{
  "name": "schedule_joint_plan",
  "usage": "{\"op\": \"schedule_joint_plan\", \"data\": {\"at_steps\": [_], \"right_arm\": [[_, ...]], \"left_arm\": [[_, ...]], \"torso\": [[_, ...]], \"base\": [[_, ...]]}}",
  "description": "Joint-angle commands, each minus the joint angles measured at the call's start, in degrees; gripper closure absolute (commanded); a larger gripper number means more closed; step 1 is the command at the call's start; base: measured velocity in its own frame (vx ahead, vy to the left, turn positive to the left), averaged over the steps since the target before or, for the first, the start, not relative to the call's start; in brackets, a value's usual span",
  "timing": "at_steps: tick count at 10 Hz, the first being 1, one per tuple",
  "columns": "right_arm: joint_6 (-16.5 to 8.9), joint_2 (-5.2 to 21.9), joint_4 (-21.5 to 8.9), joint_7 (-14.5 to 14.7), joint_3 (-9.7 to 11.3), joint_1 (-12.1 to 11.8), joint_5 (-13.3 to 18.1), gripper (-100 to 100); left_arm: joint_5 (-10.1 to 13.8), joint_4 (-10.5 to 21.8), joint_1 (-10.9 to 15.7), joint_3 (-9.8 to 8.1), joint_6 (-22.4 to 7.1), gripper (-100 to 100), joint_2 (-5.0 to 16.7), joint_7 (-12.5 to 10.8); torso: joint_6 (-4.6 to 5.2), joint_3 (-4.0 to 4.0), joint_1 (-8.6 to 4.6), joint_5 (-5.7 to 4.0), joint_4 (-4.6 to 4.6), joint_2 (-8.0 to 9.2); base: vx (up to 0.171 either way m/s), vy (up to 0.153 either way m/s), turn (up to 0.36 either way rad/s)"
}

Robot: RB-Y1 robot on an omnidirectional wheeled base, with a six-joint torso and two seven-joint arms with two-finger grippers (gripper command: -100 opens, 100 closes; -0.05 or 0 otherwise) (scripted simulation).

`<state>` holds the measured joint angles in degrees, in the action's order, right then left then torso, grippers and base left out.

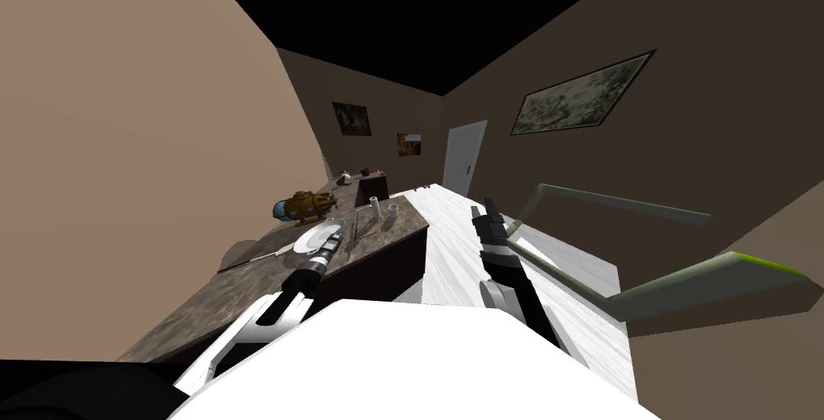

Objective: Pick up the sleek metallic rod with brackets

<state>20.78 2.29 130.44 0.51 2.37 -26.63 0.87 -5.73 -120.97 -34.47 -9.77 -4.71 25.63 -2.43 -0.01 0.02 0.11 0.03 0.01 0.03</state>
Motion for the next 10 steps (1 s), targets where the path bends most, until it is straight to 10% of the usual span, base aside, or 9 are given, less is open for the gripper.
{"op": "schedule_joint_plan", "data": {"at_steps": [1,10], "right_arm": [[0.0,0.0,0.0,0.0,0.0,0.0,0.0,0],[0.0,0.0,0.0,0.0,0.0,0.0,0.0,0]], "left_arm": [[0.3,0.3,0.0,-0.42,-1.7,-100,1.1,-0.3],[0.7,2.1,-3.7,-3.10,-15.3,-100,7.8,-1.3]], "torso": [[0.00,0.00,0.00,0.00,0.00,0.00],[-0.03,-0.03,0.07,0.02,-0.01,-0.05]], "base": [[-0.013,0.013,-0.115],[-0.012,0.018,-0.247]]}}
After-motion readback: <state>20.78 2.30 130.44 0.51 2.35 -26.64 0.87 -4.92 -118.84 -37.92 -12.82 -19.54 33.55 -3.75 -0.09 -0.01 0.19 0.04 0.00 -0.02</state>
